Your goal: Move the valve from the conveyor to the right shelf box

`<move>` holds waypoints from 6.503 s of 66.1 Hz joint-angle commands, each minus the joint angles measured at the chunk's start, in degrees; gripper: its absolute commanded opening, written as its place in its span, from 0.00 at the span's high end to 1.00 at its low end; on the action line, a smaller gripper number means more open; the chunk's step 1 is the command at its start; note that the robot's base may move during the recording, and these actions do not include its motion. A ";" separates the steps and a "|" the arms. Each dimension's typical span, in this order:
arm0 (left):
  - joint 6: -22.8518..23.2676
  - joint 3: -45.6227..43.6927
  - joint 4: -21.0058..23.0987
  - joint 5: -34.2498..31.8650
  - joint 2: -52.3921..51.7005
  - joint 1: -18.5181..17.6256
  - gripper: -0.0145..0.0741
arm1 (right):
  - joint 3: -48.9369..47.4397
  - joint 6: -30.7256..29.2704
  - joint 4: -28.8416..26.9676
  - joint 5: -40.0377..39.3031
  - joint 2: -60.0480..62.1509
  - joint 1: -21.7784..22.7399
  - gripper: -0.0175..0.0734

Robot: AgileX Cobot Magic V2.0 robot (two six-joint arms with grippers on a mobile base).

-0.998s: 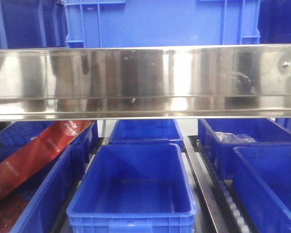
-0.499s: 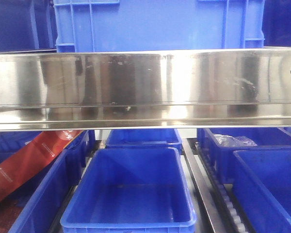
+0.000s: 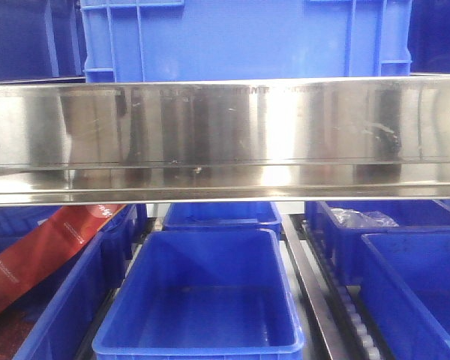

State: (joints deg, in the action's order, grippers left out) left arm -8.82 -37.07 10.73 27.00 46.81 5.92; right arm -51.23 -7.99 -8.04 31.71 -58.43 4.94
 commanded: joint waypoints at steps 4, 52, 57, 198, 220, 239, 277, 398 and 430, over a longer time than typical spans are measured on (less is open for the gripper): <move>0.08 -0.39 0.60 -2.75 -0.31 0.04 0.96 | -0.48 -0.23 0.26 -3.66 0.59 -0.07 0.99; 0.08 -1.18 2.48 -5.68 -0.31 0.04 0.96 | -0.48 -0.23 -0.38 -5.79 0.47 -0.07 0.99; 0.08 -3.75 2.48 -4.81 -0.31 0.04 0.96 | -1.14 -0.23 -1.82 -5.73 0.47 -0.07 0.99; -1.08 -70.01 6.89 9.51 57.23 -30.05 0.42 | -37.91 -0.23 -3.36 -9.85 -32.88 -16.46 0.40; -1.27 -70.01 5.92 9.62 53.90 -29.45 0.96 | -39.59 -0.13 -3.36 -9.07 -31.27 -16.34 0.99; -1.40 -59.12 6.45 4.76 42.50 -28.34 0.96 | -29.52 -0.24 -3.02 -15.15 -23.54 -15.97 0.99; -1.63 -7.22 6.68 -20.92 3.31 -28.34 0.96 | 11.91 -0.24 1.11 -34.99 10.90 -15.97 0.99; -1.63 5.57 6.68 -22.94 -15.14 -28.34 0.96 | 51.23 4.10 2.89 -34.07 58.43 -2.33 0.99; -1.63 5.57 6.68 -23.30 -15.14 -28.34 0.96 | 51.23 7.55 4.44 -29.13 58.43 -2.33 0.99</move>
State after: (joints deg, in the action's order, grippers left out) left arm -10.41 -31.57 16.96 4.85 31.85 -22.70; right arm -0.12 -0.65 -4.08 2.94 -0.19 2.26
